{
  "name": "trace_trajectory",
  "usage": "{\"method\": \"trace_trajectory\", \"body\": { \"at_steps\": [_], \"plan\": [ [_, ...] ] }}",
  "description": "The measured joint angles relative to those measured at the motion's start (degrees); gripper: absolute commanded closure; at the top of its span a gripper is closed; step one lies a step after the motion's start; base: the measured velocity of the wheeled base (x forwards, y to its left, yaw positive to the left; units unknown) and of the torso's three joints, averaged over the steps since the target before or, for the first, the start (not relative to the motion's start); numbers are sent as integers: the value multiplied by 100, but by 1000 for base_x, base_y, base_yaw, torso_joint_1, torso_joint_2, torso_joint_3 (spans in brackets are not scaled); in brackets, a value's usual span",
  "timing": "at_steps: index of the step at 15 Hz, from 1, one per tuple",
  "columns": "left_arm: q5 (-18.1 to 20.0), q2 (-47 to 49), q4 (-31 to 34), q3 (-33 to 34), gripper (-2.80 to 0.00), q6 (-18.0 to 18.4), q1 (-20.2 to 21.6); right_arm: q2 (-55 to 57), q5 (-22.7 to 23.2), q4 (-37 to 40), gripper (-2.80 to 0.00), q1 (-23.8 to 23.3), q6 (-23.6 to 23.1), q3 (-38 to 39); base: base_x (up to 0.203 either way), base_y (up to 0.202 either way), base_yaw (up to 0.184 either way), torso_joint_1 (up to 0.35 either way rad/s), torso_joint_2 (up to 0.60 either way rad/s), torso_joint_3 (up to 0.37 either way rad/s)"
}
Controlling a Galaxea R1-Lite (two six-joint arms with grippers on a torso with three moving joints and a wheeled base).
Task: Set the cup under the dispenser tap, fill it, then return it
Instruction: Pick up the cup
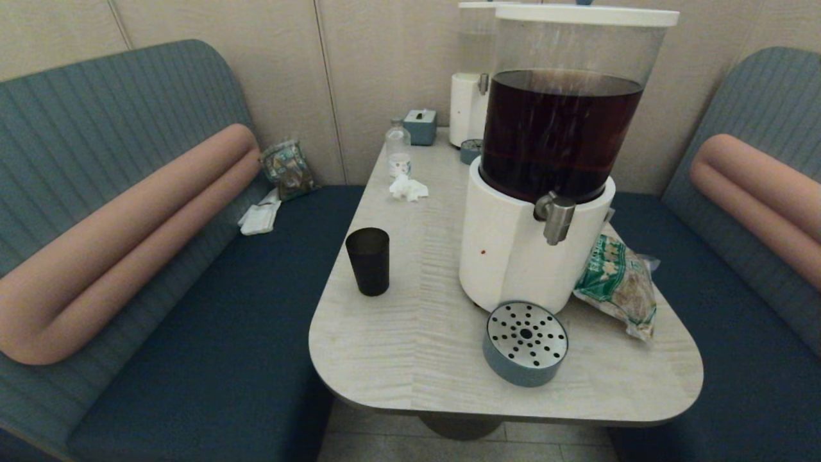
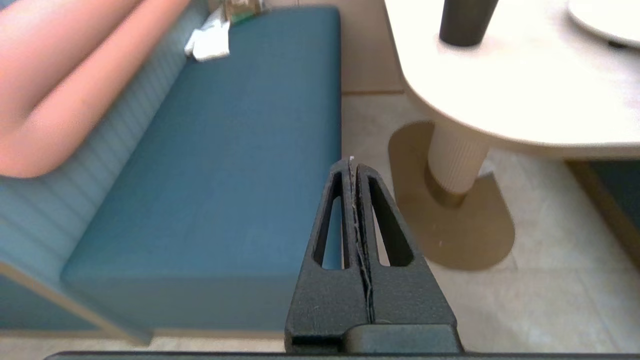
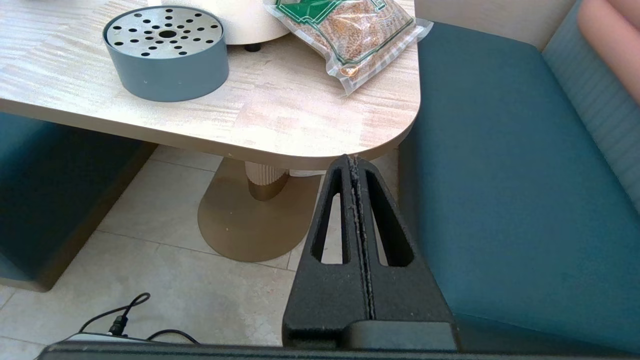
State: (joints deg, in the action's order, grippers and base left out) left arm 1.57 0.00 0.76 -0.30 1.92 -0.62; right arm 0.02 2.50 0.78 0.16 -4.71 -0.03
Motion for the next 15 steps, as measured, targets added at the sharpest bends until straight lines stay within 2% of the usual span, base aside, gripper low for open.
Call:
{"method": "trace_trajectory", "body": {
  "at_steps": [4, 7, 9, 11, 12, 15],
  "plan": [
    [71, 0, 484, -265, 0, 43, 0, 0, 2, -1, 0, 0, 2, -6, 0, 0, 0, 0, 0, 0],
    [279, 128, 1015, -1185, 0, -50, 5, 0, 4, 1, 0, 0, 0, -6, 0, 0, 0, 0, 0, 0],
    [683, 527, 1244, -1919, 0, -360, 4, 0, 4, 1, 0, 0, 0, -6, 0, 0, 0, 0, 0, 0],
    [1161, 1188, 1106, -2551, 0, -749, -69, 0, 2, 1, 0, 0, 0, -6, 0, 0, 0, 0, 0, 0],
    [1335, 1645, 866, -2822, -280, -904, -129, 0, 4, 1, 0, 0, 0, -6, 0, 0, 0, 0, 0, 0],
    [1573, 3101, -240, -3314, -280, -994, -235, 0, 3, 1, 0, 0, 2, -6, 0, 0, 0, 0, 0, 0]
  ]
}}
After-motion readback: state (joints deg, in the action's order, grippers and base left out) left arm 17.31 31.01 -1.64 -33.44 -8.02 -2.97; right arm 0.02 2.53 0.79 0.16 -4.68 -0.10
